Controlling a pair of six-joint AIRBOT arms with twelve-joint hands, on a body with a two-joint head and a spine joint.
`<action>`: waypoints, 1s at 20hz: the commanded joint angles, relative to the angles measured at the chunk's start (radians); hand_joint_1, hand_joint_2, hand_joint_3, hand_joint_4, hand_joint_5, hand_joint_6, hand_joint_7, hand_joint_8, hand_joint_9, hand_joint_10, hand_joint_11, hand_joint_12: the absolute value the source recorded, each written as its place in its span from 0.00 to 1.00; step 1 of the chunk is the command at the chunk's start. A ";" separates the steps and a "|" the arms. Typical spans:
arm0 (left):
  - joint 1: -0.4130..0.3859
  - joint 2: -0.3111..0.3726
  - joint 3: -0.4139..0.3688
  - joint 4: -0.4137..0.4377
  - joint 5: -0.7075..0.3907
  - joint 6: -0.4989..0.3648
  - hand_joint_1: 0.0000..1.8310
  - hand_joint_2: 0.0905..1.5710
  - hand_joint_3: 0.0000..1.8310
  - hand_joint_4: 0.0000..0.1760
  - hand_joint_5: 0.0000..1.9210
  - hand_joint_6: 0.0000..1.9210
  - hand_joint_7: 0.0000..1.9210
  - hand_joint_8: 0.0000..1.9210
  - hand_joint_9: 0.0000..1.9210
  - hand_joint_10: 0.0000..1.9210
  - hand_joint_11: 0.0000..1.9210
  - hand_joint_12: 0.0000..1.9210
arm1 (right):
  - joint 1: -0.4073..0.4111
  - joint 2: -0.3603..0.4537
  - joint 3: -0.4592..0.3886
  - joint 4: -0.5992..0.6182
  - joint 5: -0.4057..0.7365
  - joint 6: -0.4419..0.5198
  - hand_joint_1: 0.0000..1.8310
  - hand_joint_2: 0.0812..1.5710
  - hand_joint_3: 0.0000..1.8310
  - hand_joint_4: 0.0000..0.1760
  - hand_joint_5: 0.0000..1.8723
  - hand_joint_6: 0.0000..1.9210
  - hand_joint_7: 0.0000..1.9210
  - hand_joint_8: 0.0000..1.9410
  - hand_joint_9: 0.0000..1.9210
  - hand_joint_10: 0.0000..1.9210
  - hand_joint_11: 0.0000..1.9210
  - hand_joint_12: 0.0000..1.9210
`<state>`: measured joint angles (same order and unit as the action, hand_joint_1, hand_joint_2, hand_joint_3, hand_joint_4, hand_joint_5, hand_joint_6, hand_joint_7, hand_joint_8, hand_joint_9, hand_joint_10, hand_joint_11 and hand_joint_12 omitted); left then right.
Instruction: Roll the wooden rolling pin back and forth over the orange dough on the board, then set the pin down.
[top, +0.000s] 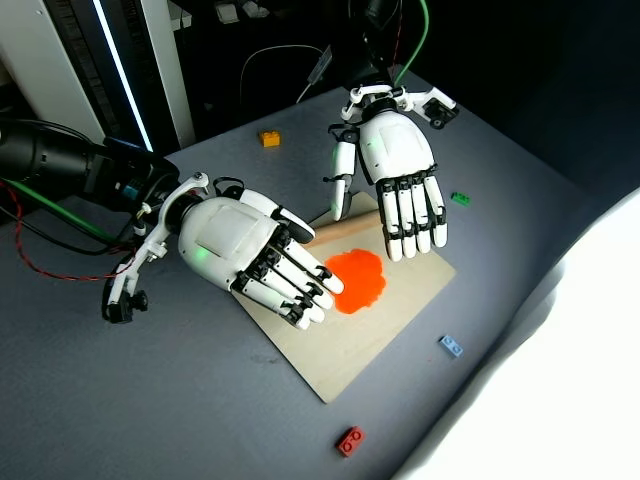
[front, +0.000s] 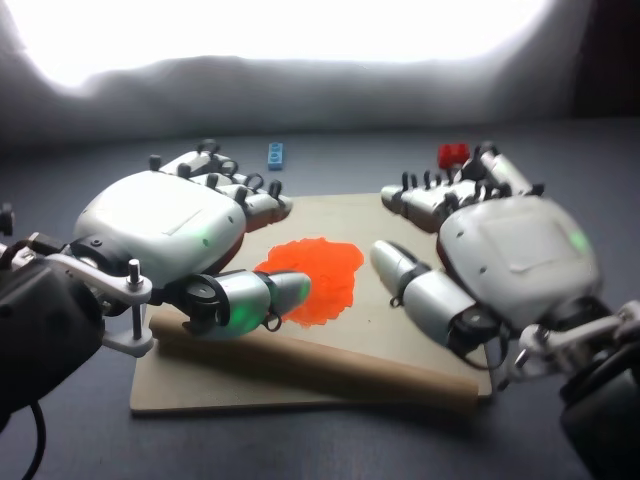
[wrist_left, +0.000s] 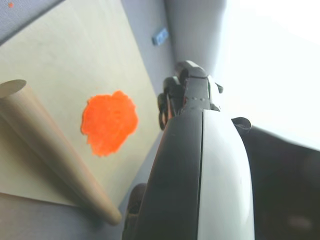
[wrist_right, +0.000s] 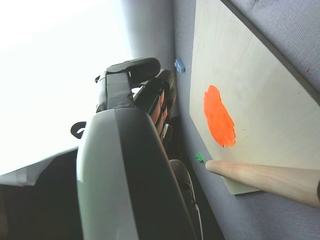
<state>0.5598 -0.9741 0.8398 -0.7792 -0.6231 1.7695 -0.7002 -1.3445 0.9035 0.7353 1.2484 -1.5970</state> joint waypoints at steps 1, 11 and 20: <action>-0.024 0.017 -0.007 0.041 -0.011 0.015 0.00 0.85 0.00 0.00 0.16 0.00 0.19 0.00 0.14 0.00 0.00 0.20 | 0.016 0.030 -0.011 -0.076 0.067 0.011 0.00 0.94 0.00 0.00 0.29 0.01 0.31 0.00 0.28 0.03 0.00 0.62; -0.224 0.076 -0.050 -0.071 0.159 0.157 0.00 0.85 0.00 0.00 0.14 0.00 0.17 0.00 0.12 0.00 0.00 0.16 | 0.074 0.236 -0.037 -0.075 -0.094 0.153 0.00 0.94 0.00 0.00 0.28 0.00 0.31 0.00 0.28 0.03 0.00 0.63; -0.295 0.107 -0.078 -0.164 0.188 0.235 0.00 0.84 0.00 0.00 0.17 0.01 0.19 0.01 0.14 0.01 0.00 0.21 | 0.102 0.308 -0.036 -0.192 -0.177 0.380 0.00 0.94 0.00 0.00 0.28 0.00 0.30 0.00 0.28 0.03 0.00 0.62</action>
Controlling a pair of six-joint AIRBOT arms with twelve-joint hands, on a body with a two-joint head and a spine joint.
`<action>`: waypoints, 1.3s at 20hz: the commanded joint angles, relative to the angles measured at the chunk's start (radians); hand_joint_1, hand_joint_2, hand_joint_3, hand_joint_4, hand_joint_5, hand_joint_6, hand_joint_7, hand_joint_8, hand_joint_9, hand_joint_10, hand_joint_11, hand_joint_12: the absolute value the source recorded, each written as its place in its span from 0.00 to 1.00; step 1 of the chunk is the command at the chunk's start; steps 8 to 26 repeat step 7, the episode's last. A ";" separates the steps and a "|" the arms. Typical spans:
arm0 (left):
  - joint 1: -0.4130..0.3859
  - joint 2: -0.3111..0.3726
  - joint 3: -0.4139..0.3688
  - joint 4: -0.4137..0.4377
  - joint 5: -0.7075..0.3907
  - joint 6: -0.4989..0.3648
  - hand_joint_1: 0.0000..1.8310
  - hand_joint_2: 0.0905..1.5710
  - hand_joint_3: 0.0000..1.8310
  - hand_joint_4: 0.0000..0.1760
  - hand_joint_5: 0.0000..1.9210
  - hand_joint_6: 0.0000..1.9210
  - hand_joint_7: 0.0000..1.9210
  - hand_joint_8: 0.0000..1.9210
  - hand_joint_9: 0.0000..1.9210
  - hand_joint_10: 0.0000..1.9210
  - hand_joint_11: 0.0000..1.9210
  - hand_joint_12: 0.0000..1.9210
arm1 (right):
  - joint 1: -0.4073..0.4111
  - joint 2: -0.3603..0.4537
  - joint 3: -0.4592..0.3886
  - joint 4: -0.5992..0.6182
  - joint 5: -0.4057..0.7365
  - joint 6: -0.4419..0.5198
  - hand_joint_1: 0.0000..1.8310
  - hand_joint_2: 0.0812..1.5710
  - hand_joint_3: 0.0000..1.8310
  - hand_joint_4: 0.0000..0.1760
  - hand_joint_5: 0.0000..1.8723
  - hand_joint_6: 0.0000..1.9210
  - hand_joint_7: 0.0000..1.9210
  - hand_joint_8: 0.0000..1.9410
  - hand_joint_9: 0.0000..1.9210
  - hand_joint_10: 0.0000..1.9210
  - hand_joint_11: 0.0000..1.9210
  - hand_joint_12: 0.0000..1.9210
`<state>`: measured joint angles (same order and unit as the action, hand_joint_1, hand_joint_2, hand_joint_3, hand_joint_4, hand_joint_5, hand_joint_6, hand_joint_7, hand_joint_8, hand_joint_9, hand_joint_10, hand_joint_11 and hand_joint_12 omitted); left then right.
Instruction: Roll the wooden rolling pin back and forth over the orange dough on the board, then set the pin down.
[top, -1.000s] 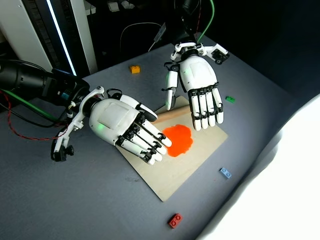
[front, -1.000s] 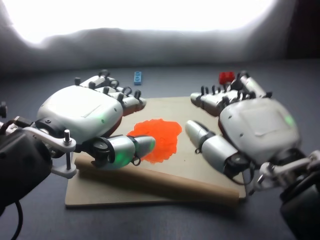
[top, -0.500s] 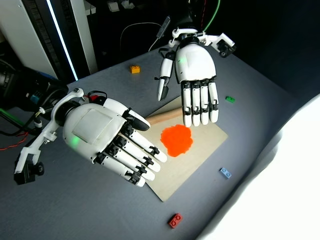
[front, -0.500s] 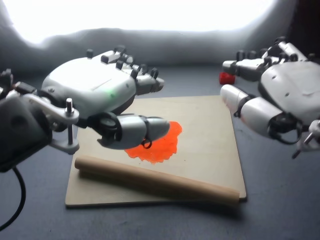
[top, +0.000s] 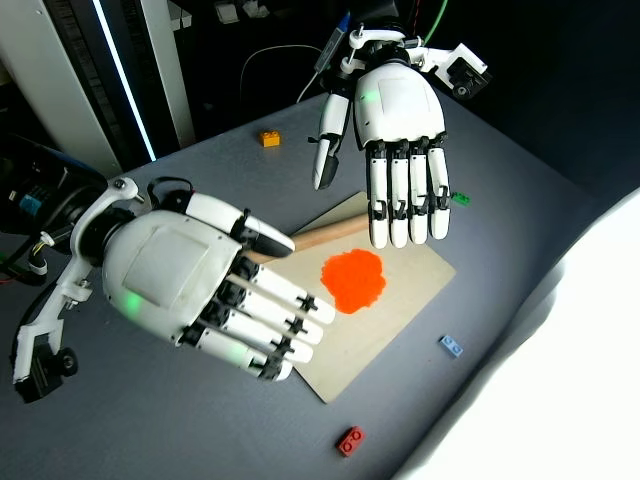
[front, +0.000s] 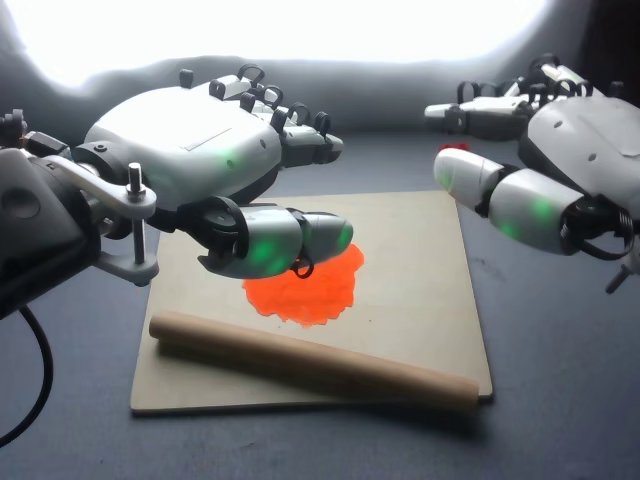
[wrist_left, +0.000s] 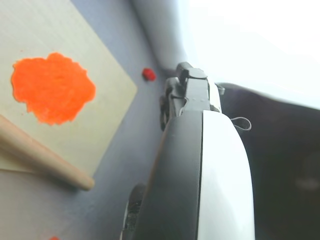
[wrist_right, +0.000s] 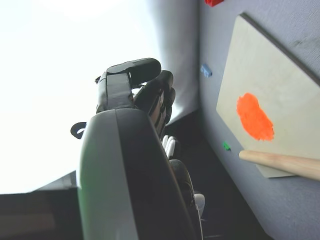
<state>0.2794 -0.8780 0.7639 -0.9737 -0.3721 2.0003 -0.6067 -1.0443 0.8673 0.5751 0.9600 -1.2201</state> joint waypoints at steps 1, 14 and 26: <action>-0.015 0.011 -0.003 0.030 -0.063 0.000 0.00 0.84 0.00 0.00 0.17 0.01 0.20 0.01 0.15 0.01 0.00 0.23 | 0.013 0.007 0.000 -0.032 0.114 0.017 0.00 0.94 0.00 0.00 0.28 0.00 0.30 0.00 0.28 0.03 0.00 0.62; -0.023 0.012 -0.004 0.030 -0.061 -0.013 0.00 0.96 0.00 0.00 0.22 0.48 0.23 0.60 0.21 0.61 0.07 0.73 | 0.012 0.009 0.000 -0.032 0.083 0.016 0.00 0.90 0.00 0.00 0.37 0.69 0.41 0.67 0.33 0.78 0.23 0.98; -0.023 0.012 -0.004 0.030 -0.061 -0.013 0.00 0.96 0.00 0.00 0.22 0.48 0.23 0.60 0.21 0.61 0.07 0.73 | 0.012 0.009 0.000 -0.032 0.083 0.016 0.00 0.90 0.00 0.00 0.37 0.69 0.41 0.67 0.33 0.78 0.23 0.98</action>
